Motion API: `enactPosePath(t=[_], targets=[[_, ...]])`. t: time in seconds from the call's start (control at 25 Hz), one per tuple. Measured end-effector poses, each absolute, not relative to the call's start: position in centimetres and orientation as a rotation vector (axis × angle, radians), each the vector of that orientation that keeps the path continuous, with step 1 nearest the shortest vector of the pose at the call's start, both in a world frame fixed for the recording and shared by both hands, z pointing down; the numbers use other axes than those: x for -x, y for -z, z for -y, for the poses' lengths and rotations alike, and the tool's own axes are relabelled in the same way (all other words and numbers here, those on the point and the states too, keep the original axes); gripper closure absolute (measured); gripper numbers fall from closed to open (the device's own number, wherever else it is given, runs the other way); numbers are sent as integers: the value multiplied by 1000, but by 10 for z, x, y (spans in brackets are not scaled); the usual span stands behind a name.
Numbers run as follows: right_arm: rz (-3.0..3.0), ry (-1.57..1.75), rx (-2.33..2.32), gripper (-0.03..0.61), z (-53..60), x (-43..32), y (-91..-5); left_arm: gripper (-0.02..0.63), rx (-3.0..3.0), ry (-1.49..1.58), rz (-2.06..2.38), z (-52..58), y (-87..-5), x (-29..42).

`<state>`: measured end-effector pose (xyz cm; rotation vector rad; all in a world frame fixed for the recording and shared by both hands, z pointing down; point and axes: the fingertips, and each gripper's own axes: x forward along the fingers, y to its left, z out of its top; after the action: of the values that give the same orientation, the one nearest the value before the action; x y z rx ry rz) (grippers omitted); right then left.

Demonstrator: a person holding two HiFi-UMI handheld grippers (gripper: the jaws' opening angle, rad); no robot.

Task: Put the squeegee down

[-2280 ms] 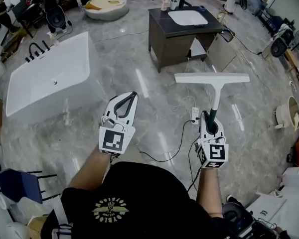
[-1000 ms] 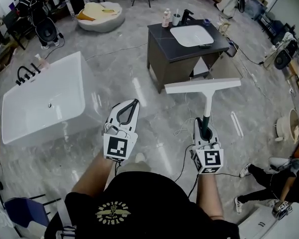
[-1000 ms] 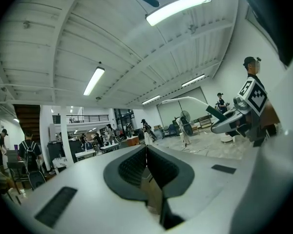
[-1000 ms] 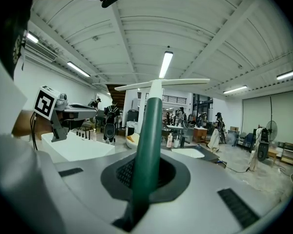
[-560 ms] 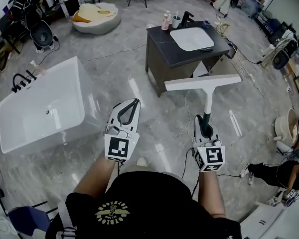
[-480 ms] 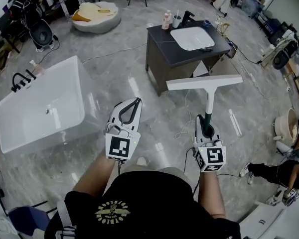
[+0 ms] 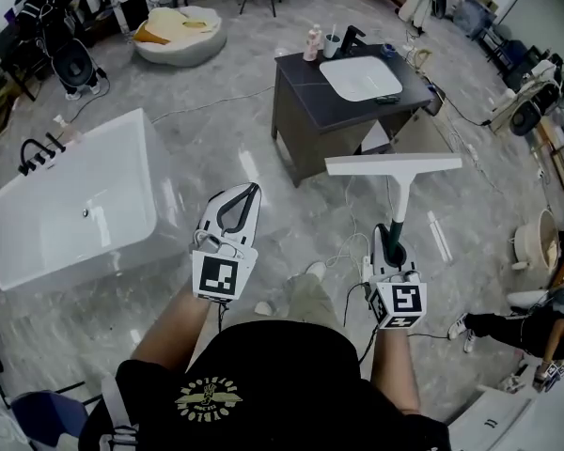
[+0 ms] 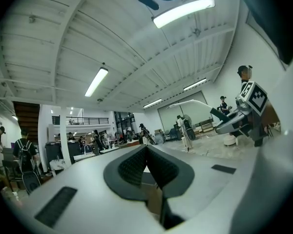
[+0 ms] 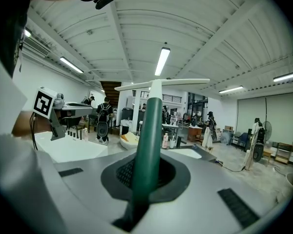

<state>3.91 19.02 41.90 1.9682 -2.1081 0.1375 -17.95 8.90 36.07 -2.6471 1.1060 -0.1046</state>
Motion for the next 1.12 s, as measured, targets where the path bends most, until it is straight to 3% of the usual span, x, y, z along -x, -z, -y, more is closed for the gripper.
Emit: enactPosePath(t=[1.12], targets=[[2223,-106,-1933,551,-46,-142,-418,591,2670,226,-1080,30,-371,54]])
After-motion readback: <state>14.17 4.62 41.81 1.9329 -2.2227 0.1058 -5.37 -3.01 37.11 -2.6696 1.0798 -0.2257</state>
